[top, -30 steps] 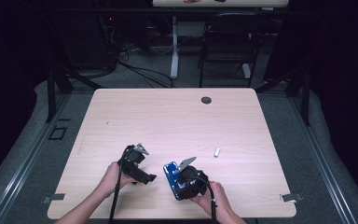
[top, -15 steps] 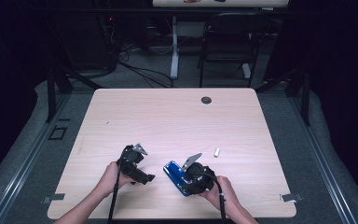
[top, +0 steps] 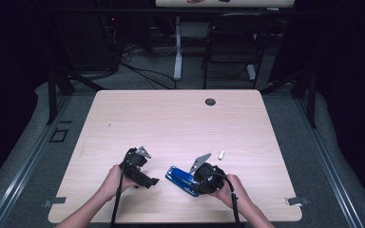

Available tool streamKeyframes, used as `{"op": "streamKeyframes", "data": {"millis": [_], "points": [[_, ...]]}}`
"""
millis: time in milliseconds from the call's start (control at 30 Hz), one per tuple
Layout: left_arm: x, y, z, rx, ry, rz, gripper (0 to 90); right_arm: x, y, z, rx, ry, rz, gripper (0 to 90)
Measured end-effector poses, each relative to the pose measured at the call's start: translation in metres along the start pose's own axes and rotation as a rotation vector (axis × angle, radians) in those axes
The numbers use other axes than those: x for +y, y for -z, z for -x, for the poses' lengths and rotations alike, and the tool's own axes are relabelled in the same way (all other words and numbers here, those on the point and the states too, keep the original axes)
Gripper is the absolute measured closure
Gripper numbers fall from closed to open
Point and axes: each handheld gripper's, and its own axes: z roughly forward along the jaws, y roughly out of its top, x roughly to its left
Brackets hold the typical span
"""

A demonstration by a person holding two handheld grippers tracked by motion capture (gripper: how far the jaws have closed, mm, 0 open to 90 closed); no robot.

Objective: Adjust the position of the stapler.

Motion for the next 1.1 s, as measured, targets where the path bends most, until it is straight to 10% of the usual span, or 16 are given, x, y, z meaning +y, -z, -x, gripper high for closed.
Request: {"op": "streamKeyframes", "data": {"millis": [267,467,733,1100], "points": [[0.001,-0.001,0.004,-0.009,-0.03,0.004,5.7,-0.003,0.002,0.006,0.053,0.062,0.0,65.8],[0.001,-0.002,0.004,-0.009,-0.037,-0.004,5.7,-0.002,0.004,0.007,0.072,0.02,0.01,57.9],[0.001,-0.002,0.005,-0.006,-0.038,-0.006,5.7,0.005,0.0,-0.006,-0.027,0.018,0.0,63.9],[0.001,-0.003,0.006,-0.001,-0.044,-0.007,5.9,0.003,0.002,-0.003,0.002,0.078,0.014,66.3]]}}
